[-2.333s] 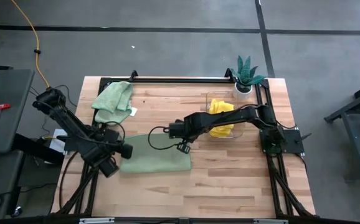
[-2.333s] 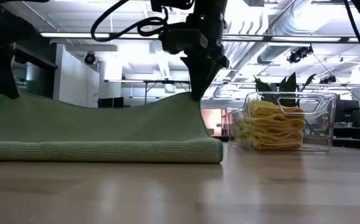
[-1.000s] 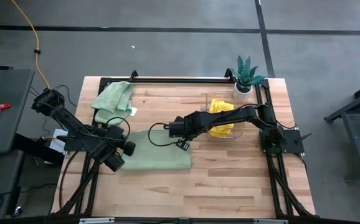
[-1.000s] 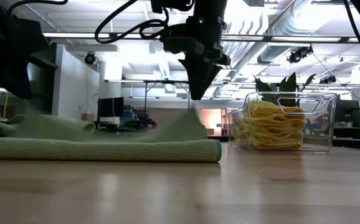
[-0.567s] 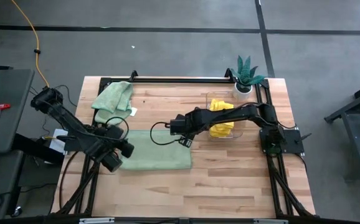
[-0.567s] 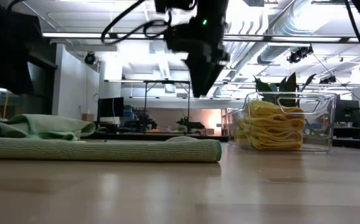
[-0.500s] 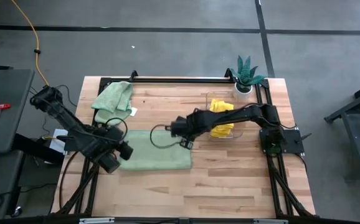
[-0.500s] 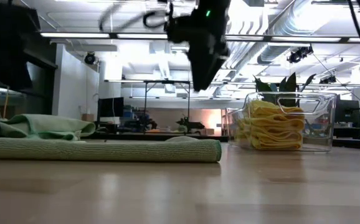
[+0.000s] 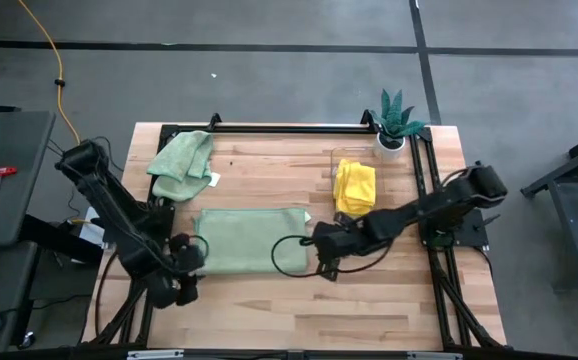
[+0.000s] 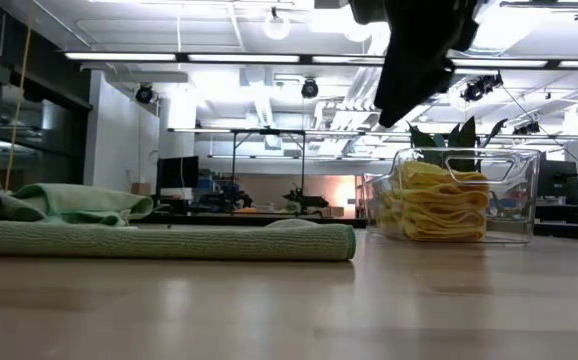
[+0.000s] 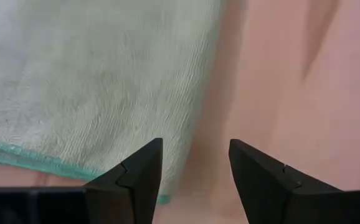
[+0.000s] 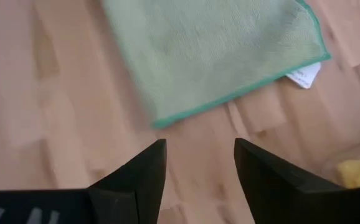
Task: Fold microfiber towels
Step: Fold the bottom green microfiber towel
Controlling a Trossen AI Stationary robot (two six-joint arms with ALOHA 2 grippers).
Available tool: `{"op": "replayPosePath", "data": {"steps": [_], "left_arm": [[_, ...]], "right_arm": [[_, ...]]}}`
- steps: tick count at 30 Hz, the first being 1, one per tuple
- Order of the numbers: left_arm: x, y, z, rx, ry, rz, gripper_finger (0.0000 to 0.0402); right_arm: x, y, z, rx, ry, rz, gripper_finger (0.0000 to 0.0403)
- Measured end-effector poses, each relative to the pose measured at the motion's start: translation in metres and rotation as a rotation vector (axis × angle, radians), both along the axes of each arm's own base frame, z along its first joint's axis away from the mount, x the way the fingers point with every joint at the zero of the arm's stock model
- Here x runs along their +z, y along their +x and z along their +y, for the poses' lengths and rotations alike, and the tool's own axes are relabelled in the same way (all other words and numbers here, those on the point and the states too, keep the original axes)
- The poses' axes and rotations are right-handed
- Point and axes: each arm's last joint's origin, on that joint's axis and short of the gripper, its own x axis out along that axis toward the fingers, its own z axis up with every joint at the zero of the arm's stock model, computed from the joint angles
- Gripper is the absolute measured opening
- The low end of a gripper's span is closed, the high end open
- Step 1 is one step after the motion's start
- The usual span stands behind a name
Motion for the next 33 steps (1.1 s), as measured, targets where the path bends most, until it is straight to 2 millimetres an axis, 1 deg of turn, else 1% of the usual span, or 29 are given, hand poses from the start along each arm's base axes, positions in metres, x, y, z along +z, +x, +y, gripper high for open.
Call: {"op": "replayPosePath", "data": {"steps": [3,6,11,17,19,21,24,26,27,29,31,33], "left_arm": [[-0.013,0.009,0.002,-0.088,0.009,0.142,0.0168],[-0.023,0.016,0.003,-0.153,0.024,0.225,0.0163],[-0.034,0.02,0.007,-0.119,0.066,0.289,0.0161],[-0.037,0.017,0.002,-0.157,0.011,0.346,0.0154],[-0.037,0.015,-0.001,-0.163,0.007,0.342,0.0139],[-0.037,0.012,-0.004,-0.163,-0.003,0.346,0.0115],[-0.035,0.009,-0.01,-0.166,-0.014,0.337,0.0064],[-0.032,0.008,-0.014,-0.183,-0.02,0.328,0.0025],[-0.031,0.008,-0.016,-0.186,-0.023,0.324,0.0013],[-0.029,0.008,-0.019,-0.178,-0.033,0.313,0.0009],[-0.028,0.007,-0.021,-0.175,-0.036,0.308,0.0011],[-0.028,0.006,-0.021,-0.164,-0.039,0.303,0.0005]], "right_arm": [[-0.002,-0.004,0.002,-0.041,0.024,-0.039,0.0181],[-0.003,-0.005,0.002,-0.049,0.029,-0.037,0.0181],[-0.004,-0.004,0.002,-0.048,0.027,-0.036,0.0181],[-0.004,-0.004,0.003,-0.026,0.016,-0.036,0.0181],[-0.004,-0.004,0.003,-0.02,0.014,-0.037,0.0181],[-0.003,-0.003,0.003,-0.019,0.018,-0.048,0.0181],[-0.001,0.0,0.004,-0.015,0.032,-0.089,0.0181],[-0.002,0.006,0.009,0.04,0.037,-0.127,0.0181],[-0.003,0.008,0.011,0.089,0.036,-0.133,0.0181],[-0.009,0.014,0.017,0.192,0.034,-0.151,0.0181],[-0.018,0.02,0.023,0.276,0.022,-0.155,0.0181],[-0.029,0.025,0.028,0.353,-0.006,-0.144,0.0181]]}}
